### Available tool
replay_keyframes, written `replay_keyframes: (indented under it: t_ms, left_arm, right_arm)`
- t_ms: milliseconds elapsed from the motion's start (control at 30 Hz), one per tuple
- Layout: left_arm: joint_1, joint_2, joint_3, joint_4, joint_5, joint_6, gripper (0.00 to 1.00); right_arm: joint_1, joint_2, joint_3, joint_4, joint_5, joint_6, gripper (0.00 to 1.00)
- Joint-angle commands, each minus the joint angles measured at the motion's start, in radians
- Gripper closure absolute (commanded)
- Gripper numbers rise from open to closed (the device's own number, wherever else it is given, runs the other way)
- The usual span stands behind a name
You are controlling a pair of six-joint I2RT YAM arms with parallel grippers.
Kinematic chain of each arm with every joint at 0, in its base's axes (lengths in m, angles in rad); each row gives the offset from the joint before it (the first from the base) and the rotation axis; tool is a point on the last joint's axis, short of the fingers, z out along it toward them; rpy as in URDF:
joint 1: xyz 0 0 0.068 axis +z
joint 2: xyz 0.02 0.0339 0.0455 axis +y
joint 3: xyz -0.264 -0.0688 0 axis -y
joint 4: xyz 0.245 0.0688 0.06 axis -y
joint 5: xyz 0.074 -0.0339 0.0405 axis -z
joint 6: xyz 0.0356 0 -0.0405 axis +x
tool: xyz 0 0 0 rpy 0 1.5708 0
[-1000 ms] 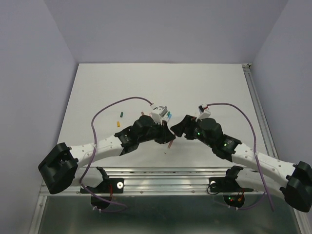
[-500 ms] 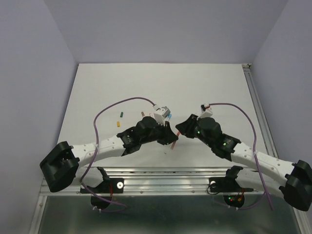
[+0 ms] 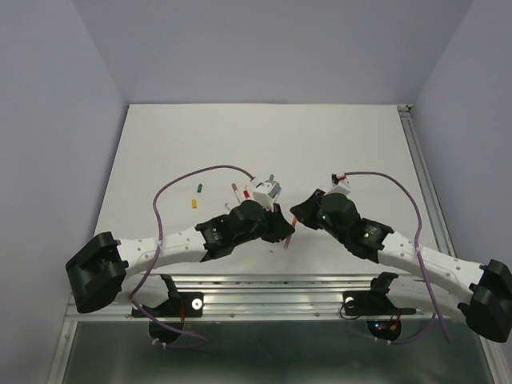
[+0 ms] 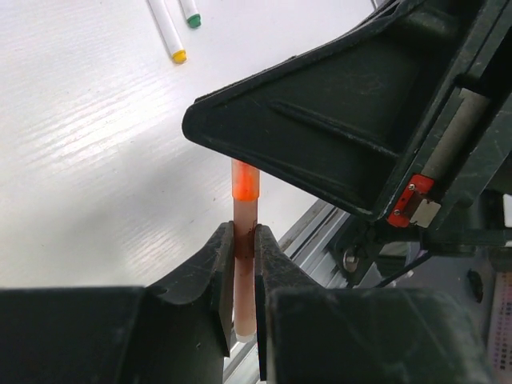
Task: Open the pen caps
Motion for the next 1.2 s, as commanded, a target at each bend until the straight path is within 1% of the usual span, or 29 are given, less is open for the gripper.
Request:
replay_keyframes:
  t_ms: [0,33,67,100,133,167,200,267,333,367,400,433,533,567,600,633,667,733,767,833,867,900,1000,1033,1100,1133,1167]
  left_arm:
    - [-0.119,-0.050,-0.010,-0.072,-0.035,-0.101,1.00]
    - [-0.150,-0.050,-0.018,-0.083,-0.045,-0.119,1.00]
    - [-0.175,-0.046,-0.028,-0.100,-0.062,-0.133,1.00]
    - [-0.237,-0.046,-0.033,-0.112,-0.090,-0.164,1.00]
    - [-0.268,-0.047,-0.038,-0.121,-0.105,-0.179,1.00]
    - [-0.322,-0.056,-0.050,-0.129,-0.128,-0.214,1.00]
    - [-0.322,-0.061,-0.056,-0.134,-0.139,-0.215,1.00]
    - [-0.383,-0.076,-0.067,-0.140,-0.157,-0.259,1.00]
    - [-0.426,-0.093,-0.070,-0.146,-0.168,-0.285,1.00]
    - [-0.431,-0.096,-0.067,-0.161,-0.194,-0.297,1.00]
    - [-0.433,-0.098,-0.068,-0.164,-0.196,-0.299,1.00]
    - [-0.431,-0.098,-0.065,-0.170,-0.207,-0.302,1.00]
    - [-0.430,-0.087,-0.018,-0.235,-0.283,-0.287,1.00]
    - [-0.413,-0.072,0.023,-0.287,-0.333,-0.278,1.00]
    - [-0.397,-0.063,0.045,-0.292,-0.355,-0.270,1.00]
    - [-0.379,-0.050,0.063,-0.330,-0.375,-0.262,1.00]
    - [-0.347,-0.031,0.076,-0.327,-0.381,-0.249,1.00]
    - [-0.237,0.009,0.105,-0.312,-0.372,-0.206,1.00]
    - [-0.168,0.028,0.135,-0.298,-0.348,-0.160,1.00]
    - [-0.109,0.069,0.174,-0.263,-0.345,-0.123,1.00]
    - [-0.092,0.119,0.226,-0.249,-0.348,-0.100,1.00]
    - [-0.056,0.149,0.252,-0.250,-0.357,-0.071,1.00]
    - [0.000,0.272,0.365,-0.258,-0.334,-0.041,1.00]
    - [0.027,0.337,0.396,-0.258,-0.317,-0.020,1.00]
    - [0.043,0.405,0.487,-0.255,-0.286,-0.006,1.00]
    - [0.047,0.439,0.517,-0.255,-0.288,0.000,1.00]
    - [0.051,0.506,0.577,-0.252,-0.296,0.023,1.00]
  right_arm:
    - [-0.015,0.005,0.146,-0.119,0.411,0.085,0.99]
    - [-0.015,0.017,0.177,-0.192,0.469,0.099,0.99]
    - [-0.018,0.029,0.240,-0.221,0.516,0.105,0.99]
    - [-0.024,0.055,0.269,-0.248,0.587,0.113,0.99]
    - [-0.030,0.064,0.297,-0.285,0.602,0.108,0.99]
    - [-0.052,0.080,0.347,-0.300,0.623,0.102,0.99]
    - [-0.061,0.080,0.360,-0.301,0.628,0.086,0.99]
    - [-0.113,0.098,0.389,-0.265,0.614,0.059,0.99]
    - [-0.162,0.120,0.403,-0.235,0.550,0.030,0.99]
    - [-0.203,0.124,0.398,-0.216,0.497,0.021,0.99]
    - [-0.216,0.127,0.398,-0.192,0.496,0.003,0.99]
    - [-0.228,0.135,0.394,-0.160,0.438,-0.040,0.99]
    - [-0.233,0.131,0.378,-0.164,0.380,-0.077,0.99]
    - [-0.236,0.111,0.366,-0.167,0.373,-0.079,0.99]
    - [-0.234,0.097,0.351,-0.167,0.366,-0.085,0.99]
    - [-0.234,0.080,0.332,-0.179,0.361,-0.080,0.99]
    - [-0.234,0.059,0.296,-0.185,0.361,-0.074,0.99]
    - [-0.234,-0.009,0.233,-0.213,0.343,-0.068,0.99]
    - [-0.234,-0.059,0.207,-0.225,0.329,-0.063,0.99]
    - [-0.234,-0.118,0.161,-0.256,0.311,-0.056,0.99]
    - [-0.234,-0.142,0.112,-0.273,0.303,-0.042,0.99]
    - [-0.234,-0.202,0.086,-0.305,0.309,0.008,0.99]
    - [-0.234,-0.290,-0.009,-0.322,0.298,0.050,0.99]
    - [-0.233,-0.341,-0.020,-0.322,0.295,0.047,0.99]
    - [-0.234,-0.385,-0.030,-0.342,0.298,0.035,0.99]
    - [-0.233,-0.403,-0.028,-0.357,0.303,0.039,0.99]
    - [-0.233,-0.426,-0.024,-0.369,0.307,0.044,0.99]
